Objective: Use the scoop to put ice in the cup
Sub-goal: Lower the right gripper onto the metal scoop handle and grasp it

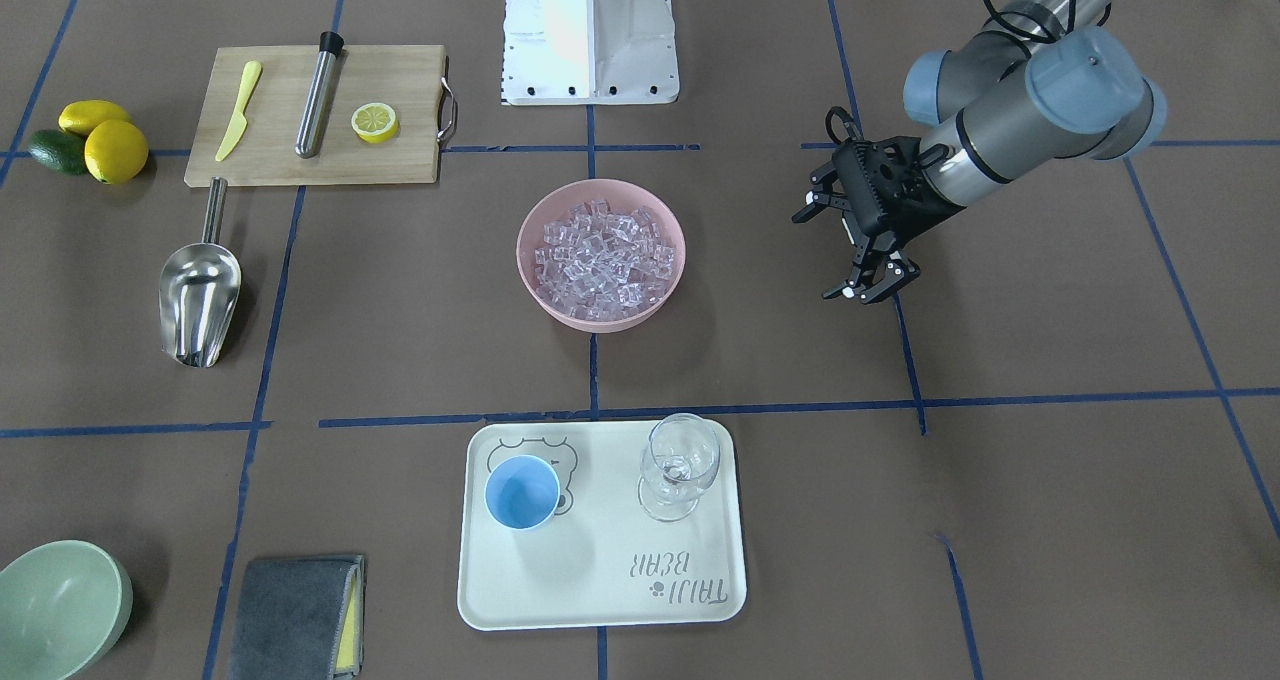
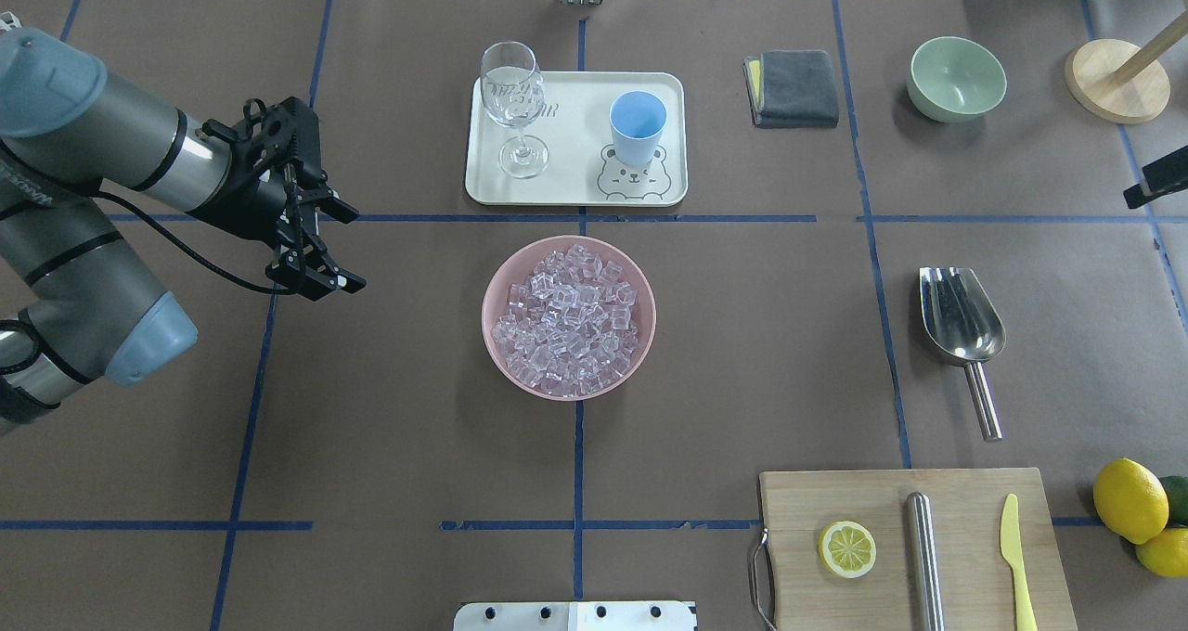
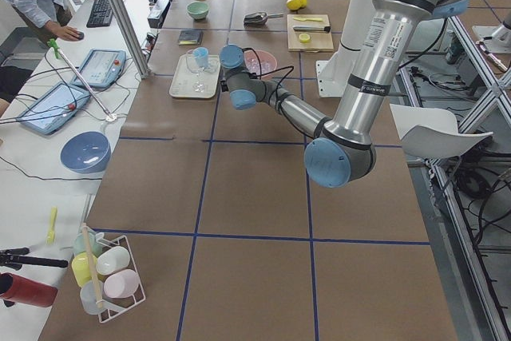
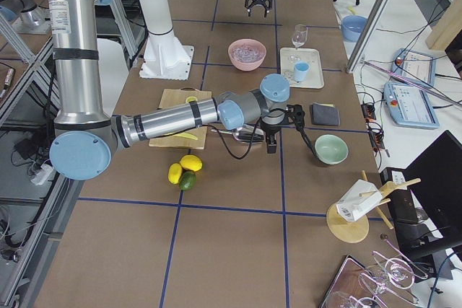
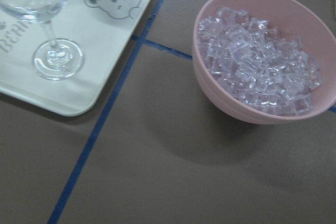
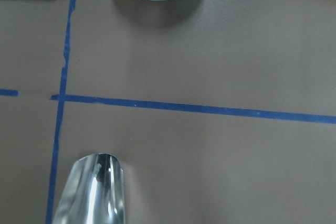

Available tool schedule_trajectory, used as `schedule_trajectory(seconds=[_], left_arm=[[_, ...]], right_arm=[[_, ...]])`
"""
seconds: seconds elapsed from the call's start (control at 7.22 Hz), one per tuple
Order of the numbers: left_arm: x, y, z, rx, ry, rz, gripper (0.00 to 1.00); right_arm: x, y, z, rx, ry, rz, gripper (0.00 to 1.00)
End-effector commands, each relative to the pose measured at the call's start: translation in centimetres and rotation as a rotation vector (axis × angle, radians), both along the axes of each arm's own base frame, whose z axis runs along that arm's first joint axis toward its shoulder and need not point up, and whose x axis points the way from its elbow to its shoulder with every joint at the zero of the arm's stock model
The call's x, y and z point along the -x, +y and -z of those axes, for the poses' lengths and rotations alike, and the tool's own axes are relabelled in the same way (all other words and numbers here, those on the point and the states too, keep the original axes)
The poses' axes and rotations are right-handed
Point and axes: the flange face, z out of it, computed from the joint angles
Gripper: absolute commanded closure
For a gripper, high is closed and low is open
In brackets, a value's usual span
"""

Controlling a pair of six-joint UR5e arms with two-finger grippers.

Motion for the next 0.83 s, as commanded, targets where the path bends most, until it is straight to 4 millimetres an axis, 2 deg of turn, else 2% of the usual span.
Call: schedule_trajectory(seconds=[0.0,0.28,0.42,0.55,0.69], left_arm=[[-0.9,-0.1,-0.6,-0.023,-0.007,-0.021,0.0],[-1.3,0.1,-0.5,-0.013,-0.008,-0.024,0.0],[-1.5,0.2,-0.6,-0.01,-0.011,-0.027,0.0],[-1.8,0.3,-0.7,-0.009,-0.012,-0.032,0.0],[-1.8,0.3,-0.7,-0.008,-0.014,-0.03,0.0]], right_arm=[[6.9,4.3,3.1,0.089,-0.056,-0.097,0.0],[9.8,9.8,4.7,0.139,-0.04,-0.086,0.0],[12.9,12.2,4.5,0.159,-0.012,-0.043,0.0],[16.1,14.0,3.5,0.154,0.065,-0.003,0.0],[17.3,14.9,3.0,0.157,0.094,0.021,0.0]])
